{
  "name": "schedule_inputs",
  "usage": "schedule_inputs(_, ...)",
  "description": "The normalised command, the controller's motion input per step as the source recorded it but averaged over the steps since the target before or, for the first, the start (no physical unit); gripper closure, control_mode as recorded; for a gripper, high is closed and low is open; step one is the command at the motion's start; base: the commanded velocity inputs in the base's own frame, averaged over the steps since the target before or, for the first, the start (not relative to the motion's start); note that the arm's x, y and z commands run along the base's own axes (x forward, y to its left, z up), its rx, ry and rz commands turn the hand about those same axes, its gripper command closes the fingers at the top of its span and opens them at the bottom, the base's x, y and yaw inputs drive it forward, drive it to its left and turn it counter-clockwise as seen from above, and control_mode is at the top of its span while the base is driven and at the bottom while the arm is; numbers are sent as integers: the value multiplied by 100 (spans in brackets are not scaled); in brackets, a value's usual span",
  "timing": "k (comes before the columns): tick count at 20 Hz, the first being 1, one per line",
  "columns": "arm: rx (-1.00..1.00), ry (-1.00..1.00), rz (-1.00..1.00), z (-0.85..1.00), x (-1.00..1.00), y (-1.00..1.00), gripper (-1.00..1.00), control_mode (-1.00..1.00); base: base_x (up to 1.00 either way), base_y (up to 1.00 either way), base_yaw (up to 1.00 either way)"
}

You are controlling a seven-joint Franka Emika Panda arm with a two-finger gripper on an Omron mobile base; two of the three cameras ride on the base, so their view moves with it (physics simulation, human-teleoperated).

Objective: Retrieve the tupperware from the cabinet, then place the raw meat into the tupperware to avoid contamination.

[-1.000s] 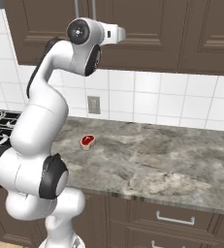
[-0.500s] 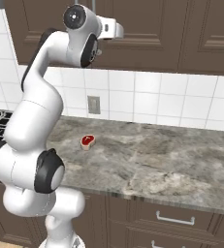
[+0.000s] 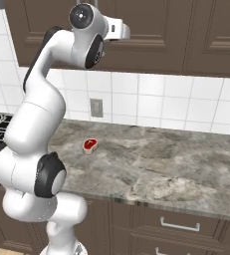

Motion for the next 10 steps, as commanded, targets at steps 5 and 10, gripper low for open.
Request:
schedule_inputs(5,0,5,0,0,-4,-75,100,-100,0,0,0)
schedule_inputs(10,0,3,0,0,-28,-89,100,-100,0,0,0)
